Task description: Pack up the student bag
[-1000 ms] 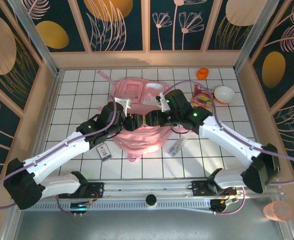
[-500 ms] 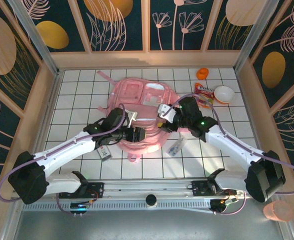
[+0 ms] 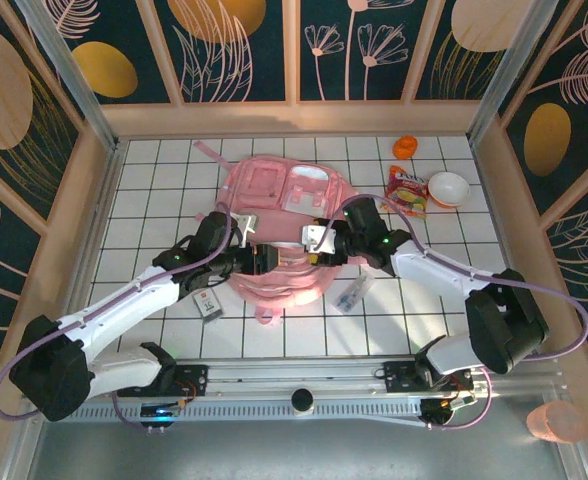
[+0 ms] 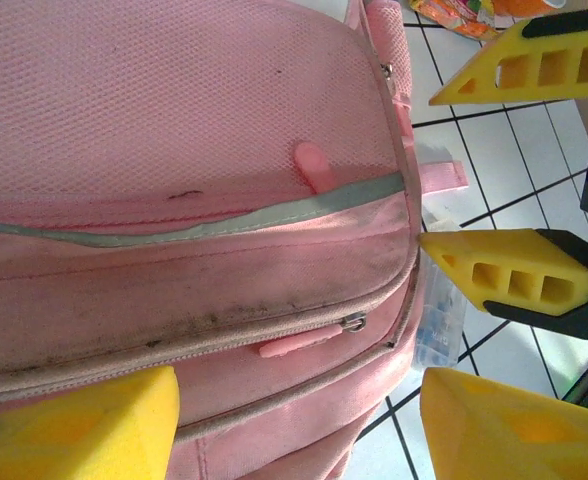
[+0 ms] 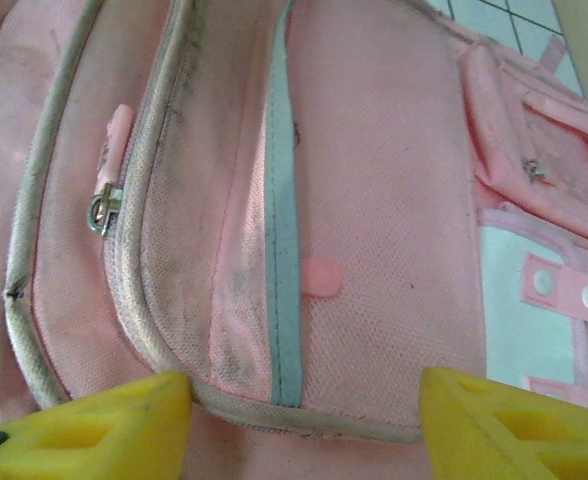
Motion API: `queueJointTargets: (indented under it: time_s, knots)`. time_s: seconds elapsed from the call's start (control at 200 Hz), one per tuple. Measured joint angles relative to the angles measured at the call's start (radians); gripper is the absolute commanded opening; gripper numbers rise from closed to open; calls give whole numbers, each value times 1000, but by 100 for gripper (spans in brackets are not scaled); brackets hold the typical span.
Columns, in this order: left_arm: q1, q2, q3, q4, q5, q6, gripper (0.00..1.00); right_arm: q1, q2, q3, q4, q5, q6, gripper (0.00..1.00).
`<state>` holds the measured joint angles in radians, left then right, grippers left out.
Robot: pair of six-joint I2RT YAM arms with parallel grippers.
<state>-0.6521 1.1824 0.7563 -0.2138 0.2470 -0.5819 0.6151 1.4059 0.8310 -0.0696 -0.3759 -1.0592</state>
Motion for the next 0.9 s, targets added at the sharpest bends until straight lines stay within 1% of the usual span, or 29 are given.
queueJointTargets:
  time_s: [0.18, 0.335, 0.52, 0.621, 0.731, 0.871, 0.901]
  knots:
    - [5, 0, -3, 1, 4, -7, 65, 3, -32, 0, -47, 1, -58, 62]
    - [6, 0, -5, 1, 5, -14, 65, 31, -53, 0, -36, 8, -69, 62]
    - [6, 0, -5, 1, 5, -14, 65, 62, -11, -2, -16, 9, -89, 61]
    - [6, -5, -5, 1, 4, -15, 65, 68, 25, -2, -22, 8, -97, 61]
    - [6, -13, -8, 2, 4, -19, 65, 68, 29, -2, -35, 9, -108, 61]
    - [6, -13, -11, 2, 5, -22, 65, 74, 34, 0, -33, 31, -107, 56]
    - [6, -13, -11, 2, 5, -22, 65, 75, 39, 0, -27, 36, -105, 53]
